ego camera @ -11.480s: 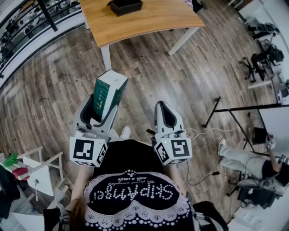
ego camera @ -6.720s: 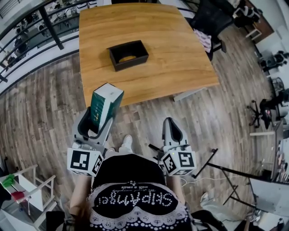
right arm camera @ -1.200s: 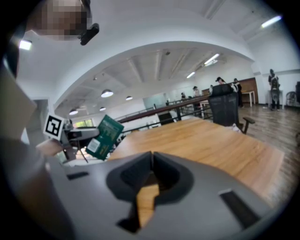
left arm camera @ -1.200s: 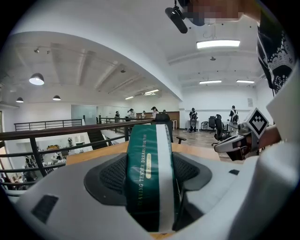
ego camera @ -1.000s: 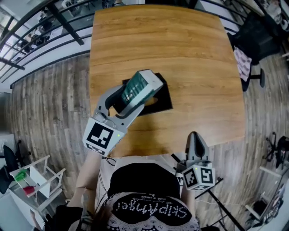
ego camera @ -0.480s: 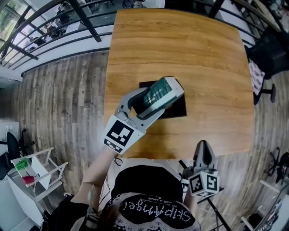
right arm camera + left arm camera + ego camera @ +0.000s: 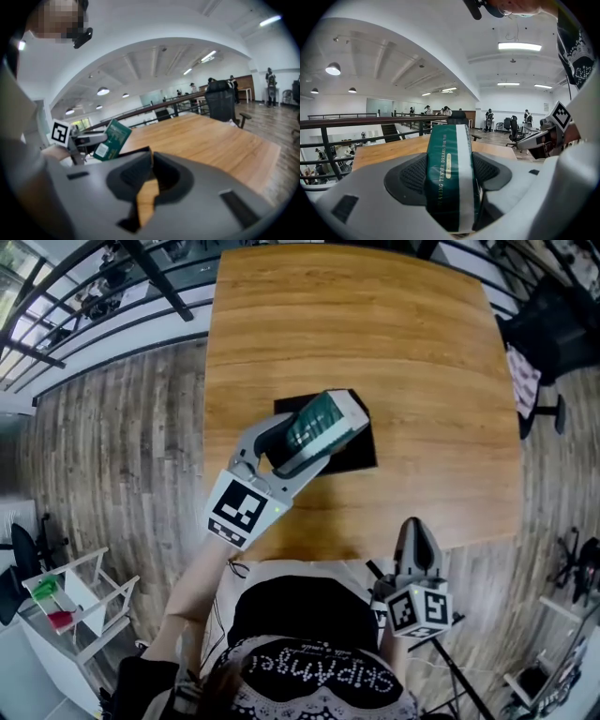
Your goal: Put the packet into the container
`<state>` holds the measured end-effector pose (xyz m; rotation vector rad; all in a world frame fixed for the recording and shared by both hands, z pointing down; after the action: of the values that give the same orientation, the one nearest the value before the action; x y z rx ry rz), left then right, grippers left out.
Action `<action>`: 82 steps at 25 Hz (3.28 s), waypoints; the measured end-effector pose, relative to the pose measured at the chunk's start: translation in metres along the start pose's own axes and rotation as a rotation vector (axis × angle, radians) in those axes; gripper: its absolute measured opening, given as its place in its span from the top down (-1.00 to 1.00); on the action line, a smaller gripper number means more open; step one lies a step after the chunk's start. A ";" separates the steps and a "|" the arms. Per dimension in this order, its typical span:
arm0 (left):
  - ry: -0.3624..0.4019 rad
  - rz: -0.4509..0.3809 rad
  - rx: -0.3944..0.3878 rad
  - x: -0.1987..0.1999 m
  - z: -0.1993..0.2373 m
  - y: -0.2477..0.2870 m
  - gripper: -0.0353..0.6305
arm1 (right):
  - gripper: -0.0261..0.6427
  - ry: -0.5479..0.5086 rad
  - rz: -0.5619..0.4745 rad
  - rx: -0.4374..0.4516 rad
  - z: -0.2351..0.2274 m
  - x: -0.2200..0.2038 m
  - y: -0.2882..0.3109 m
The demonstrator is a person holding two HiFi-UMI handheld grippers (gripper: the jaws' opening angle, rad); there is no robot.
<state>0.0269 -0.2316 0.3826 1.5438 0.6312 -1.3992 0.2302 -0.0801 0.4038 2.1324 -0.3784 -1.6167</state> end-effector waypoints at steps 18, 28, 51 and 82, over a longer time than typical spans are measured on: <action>0.020 0.026 -0.022 -0.019 0.003 0.006 -0.10 | 0.80 0.005 0.008 0.025 0.008 -0.002 0.008; 0.074 0.095 -0.044 -0.036 -0.003 0.018 -0.10 | 0.80 0.012 0.011 0.026 0.003 0.000 0.010; 0.165 0.296 -0.171 -0.082 -0.019 0.046 -0.10 | 0.80 0.028 0.018 0.011 -0.009 -0.001 0.011; 0.112 0.497 -0.205 -0.118 -0.017 0.074 -0.10 | 0.80 0.012 0.024 0.027 -0.004 0.000 0.014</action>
<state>0.0716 -0.2251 0.5148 1.4909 0.4026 -0.8531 0.2347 -0.0916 0.4111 2.1480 -0.4222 -1.5941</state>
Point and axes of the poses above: the fingertips, and each gripper's own axes: y forward along the fingers, z to its left, x out of its top, the point moved 3 cm from there along -y, backward along the fingers, and after that the axes turned 9 degrees about -x, right-handed, at the moved point
